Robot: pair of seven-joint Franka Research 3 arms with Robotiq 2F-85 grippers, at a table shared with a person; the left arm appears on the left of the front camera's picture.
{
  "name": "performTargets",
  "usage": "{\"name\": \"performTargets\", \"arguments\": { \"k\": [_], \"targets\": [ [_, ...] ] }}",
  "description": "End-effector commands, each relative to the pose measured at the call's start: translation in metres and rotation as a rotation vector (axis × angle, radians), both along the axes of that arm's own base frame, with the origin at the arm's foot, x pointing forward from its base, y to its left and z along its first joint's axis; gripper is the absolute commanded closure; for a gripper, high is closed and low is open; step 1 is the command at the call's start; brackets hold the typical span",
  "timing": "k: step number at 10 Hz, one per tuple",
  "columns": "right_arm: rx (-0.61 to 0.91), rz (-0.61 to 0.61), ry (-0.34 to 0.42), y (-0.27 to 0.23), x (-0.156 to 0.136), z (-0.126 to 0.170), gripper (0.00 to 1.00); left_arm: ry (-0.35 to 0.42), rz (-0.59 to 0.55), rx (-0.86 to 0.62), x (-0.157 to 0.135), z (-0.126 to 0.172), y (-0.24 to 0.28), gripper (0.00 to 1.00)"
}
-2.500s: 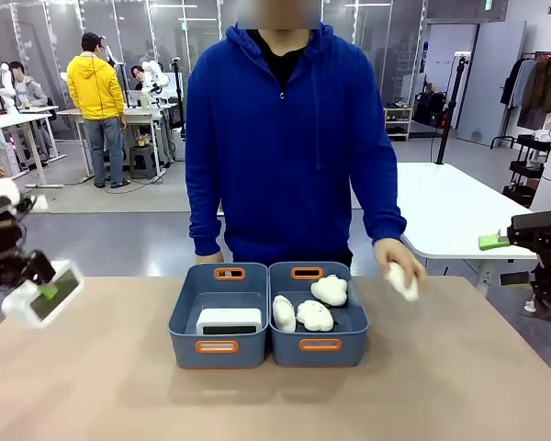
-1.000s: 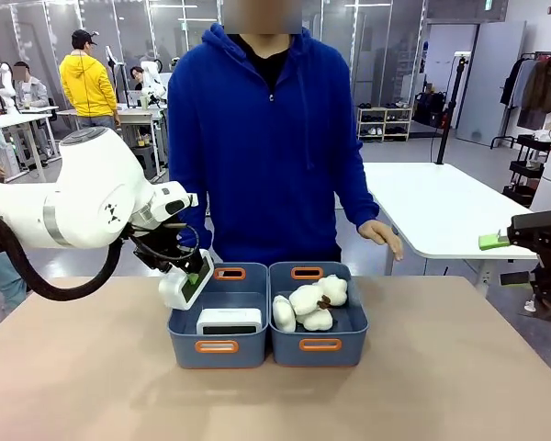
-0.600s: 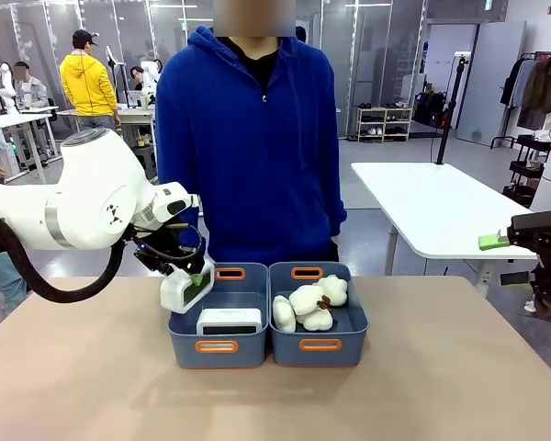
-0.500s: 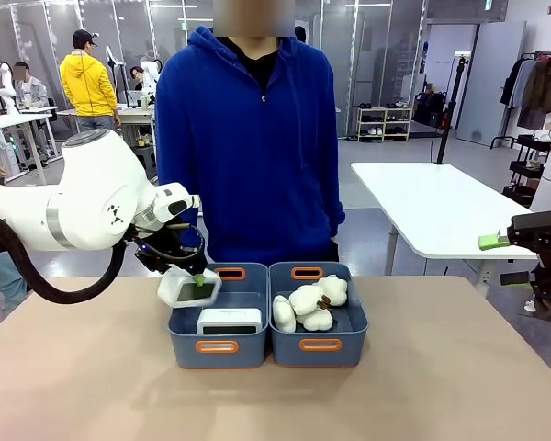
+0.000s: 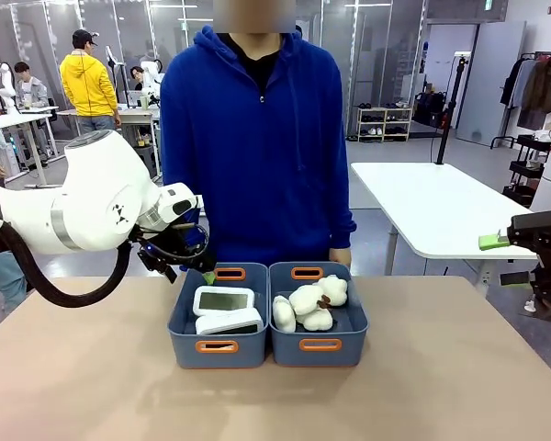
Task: Sort the digital clocks into the basket.
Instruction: Pick up the Digital clock from the table and place it into the empty Plastic storage basket.
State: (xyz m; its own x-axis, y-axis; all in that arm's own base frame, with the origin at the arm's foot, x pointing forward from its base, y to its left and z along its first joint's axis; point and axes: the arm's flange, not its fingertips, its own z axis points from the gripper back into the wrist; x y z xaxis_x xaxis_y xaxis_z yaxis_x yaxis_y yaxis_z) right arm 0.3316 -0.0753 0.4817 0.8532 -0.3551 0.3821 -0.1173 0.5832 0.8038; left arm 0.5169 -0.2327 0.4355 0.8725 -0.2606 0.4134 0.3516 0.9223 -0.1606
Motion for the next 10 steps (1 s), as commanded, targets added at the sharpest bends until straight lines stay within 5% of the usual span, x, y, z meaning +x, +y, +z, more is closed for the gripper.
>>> {"name": "performTargets", "arguments": {
  "k": [1,10],
  "targets": [
    [0.005,-0.011,-0.010,0.0020,0.0019,-0.0015,0.00,-0.030,-0.017,-0.020,-0.0040,0.0030,0.0082,0.00],
    [0.005,-0.011,-0.010,0.0020,0.0019,-0.0015,0.00,-0.004,0.001,-0.001,0.0001,0.0015,0.0006,0.00]
  ]
}}
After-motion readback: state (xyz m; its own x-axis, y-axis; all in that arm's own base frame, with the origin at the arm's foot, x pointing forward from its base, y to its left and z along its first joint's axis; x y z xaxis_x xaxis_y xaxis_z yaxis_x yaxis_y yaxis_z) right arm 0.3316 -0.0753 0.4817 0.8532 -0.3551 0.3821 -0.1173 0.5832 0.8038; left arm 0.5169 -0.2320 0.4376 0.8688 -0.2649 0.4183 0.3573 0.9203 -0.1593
